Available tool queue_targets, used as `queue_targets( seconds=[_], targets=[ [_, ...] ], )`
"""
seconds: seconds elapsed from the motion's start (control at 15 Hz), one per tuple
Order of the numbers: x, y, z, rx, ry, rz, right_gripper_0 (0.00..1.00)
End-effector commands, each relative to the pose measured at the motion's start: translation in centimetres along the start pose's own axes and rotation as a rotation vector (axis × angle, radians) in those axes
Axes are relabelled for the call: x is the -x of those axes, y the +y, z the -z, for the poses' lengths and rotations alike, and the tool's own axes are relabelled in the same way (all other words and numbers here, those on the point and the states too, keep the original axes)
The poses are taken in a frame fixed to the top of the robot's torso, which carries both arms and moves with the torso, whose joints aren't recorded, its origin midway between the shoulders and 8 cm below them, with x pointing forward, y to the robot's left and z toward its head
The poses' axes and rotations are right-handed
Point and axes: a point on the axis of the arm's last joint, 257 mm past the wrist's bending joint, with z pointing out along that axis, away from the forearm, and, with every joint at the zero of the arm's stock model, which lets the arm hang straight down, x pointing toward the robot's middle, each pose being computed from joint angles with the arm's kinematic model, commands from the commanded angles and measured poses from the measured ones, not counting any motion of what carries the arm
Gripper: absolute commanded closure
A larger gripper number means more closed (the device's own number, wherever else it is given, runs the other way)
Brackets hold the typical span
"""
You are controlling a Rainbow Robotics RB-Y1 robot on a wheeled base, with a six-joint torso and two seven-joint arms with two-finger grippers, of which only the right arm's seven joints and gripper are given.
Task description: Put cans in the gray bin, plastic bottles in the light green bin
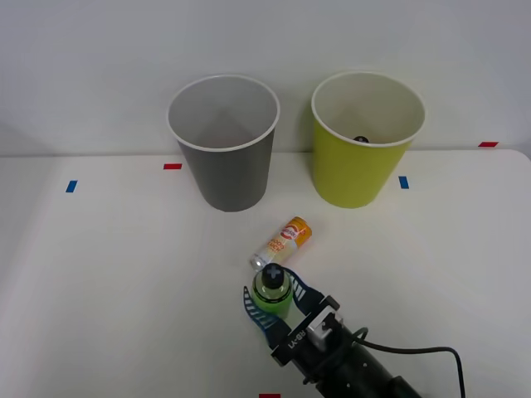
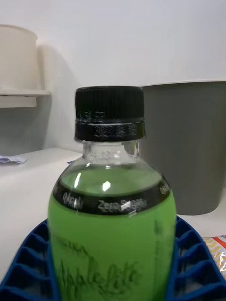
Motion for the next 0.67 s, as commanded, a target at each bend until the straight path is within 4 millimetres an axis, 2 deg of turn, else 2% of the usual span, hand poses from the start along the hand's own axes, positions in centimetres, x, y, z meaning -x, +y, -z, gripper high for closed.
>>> queue_targets(
  seconds=[0.07,0.33,0.67],
  targets=[
    [0.0,0.1,0.0,-0.003,-0.002,-0.004,1.0],
    [0.7,-0.4,0.8,-0.031,-0.032,-0.013,1.0],
    [2.9,-1.2,3.2,-0.094,-0.068,-0.058,1.0]
  ],
)
